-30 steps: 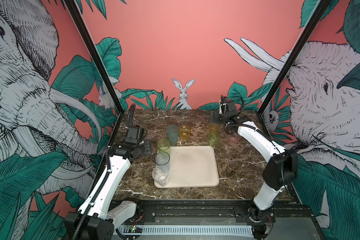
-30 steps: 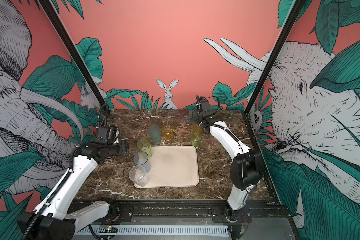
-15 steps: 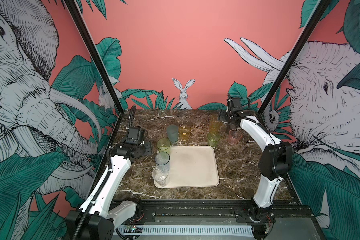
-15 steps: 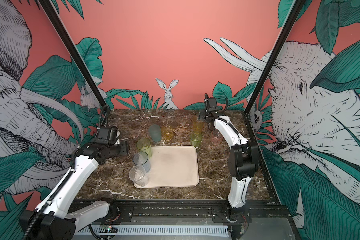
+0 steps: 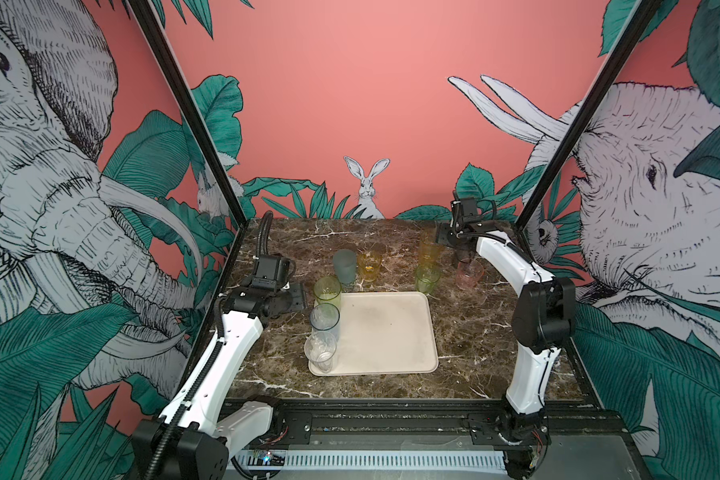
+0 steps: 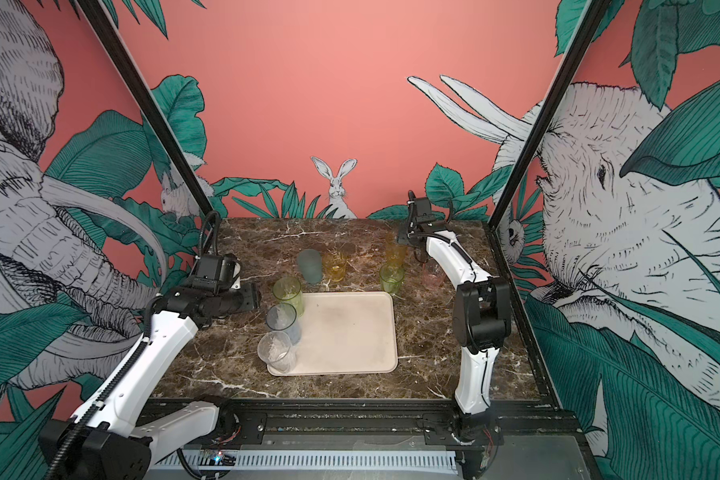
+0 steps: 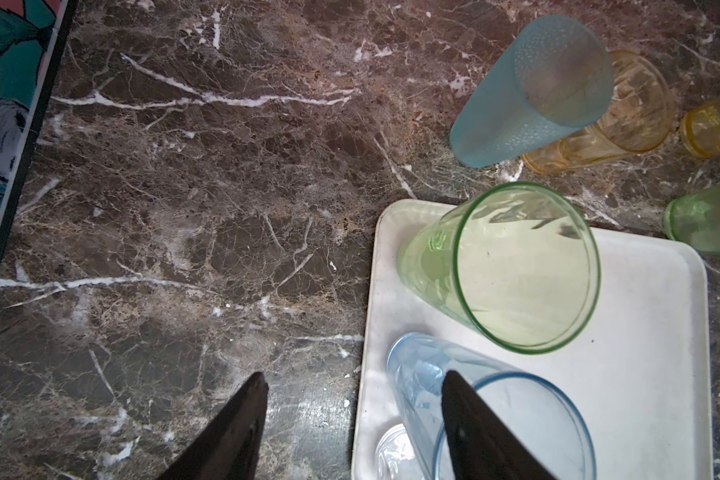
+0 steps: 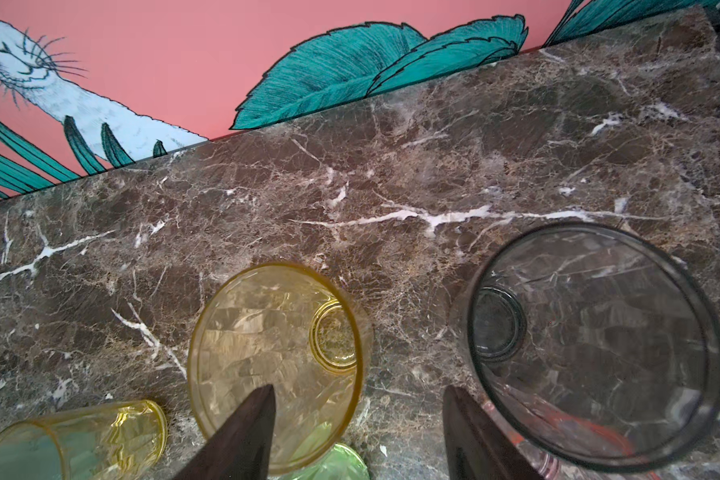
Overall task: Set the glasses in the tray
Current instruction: 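Move the right gripper over the far yellow and grey cups while the left waits, then lower the right gripper onto the yellow cup and close on its rim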
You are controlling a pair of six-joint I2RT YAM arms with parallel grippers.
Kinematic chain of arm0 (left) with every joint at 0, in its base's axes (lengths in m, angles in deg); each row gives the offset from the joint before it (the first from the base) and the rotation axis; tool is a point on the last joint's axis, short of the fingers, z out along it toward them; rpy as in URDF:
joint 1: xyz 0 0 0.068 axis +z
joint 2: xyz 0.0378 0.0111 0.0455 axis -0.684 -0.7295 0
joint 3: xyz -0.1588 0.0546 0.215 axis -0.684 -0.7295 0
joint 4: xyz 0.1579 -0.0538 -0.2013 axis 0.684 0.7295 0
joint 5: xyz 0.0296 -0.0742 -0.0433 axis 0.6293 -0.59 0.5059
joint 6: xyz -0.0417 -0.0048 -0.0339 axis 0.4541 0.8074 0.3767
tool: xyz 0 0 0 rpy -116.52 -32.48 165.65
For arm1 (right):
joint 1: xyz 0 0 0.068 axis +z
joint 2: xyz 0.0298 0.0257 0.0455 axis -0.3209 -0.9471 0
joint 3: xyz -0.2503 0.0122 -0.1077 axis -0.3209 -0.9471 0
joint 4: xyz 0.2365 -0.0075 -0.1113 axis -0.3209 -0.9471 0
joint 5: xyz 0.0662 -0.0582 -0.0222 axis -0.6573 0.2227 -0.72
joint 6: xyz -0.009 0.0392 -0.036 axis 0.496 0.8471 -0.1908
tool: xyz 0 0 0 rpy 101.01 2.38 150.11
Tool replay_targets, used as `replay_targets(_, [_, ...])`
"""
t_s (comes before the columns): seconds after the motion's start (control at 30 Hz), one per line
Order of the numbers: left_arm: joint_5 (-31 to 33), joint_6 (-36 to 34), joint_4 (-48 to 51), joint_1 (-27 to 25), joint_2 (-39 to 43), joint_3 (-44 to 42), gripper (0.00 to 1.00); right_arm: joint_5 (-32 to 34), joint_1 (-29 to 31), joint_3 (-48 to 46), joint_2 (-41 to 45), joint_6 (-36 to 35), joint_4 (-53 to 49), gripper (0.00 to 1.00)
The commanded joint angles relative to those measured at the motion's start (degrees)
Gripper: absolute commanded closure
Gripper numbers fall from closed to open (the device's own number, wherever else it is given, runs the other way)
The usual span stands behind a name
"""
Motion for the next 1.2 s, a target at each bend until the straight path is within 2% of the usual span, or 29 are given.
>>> replay_targets(0.0, [-0.41,0.62,-0.24,0.38,0.57,-0.86,0.32,-0.30,-0.48,1.35,-1.13,-0.08,0.65,0.36])
replay_targets(0.5, [-0.50,0.45,0.04,0.38,0.28,-0.18,0.32,-2.46,-1.22,3.85,-4.58,-0.72,0.44,0.64])
replay_targets(1.17, [-1.51,0.63,0.28,0.36,-0.01,0.49,0.32,-5.85,-1.67,6.41,-7.79,-1.22,-0.88,0.82])
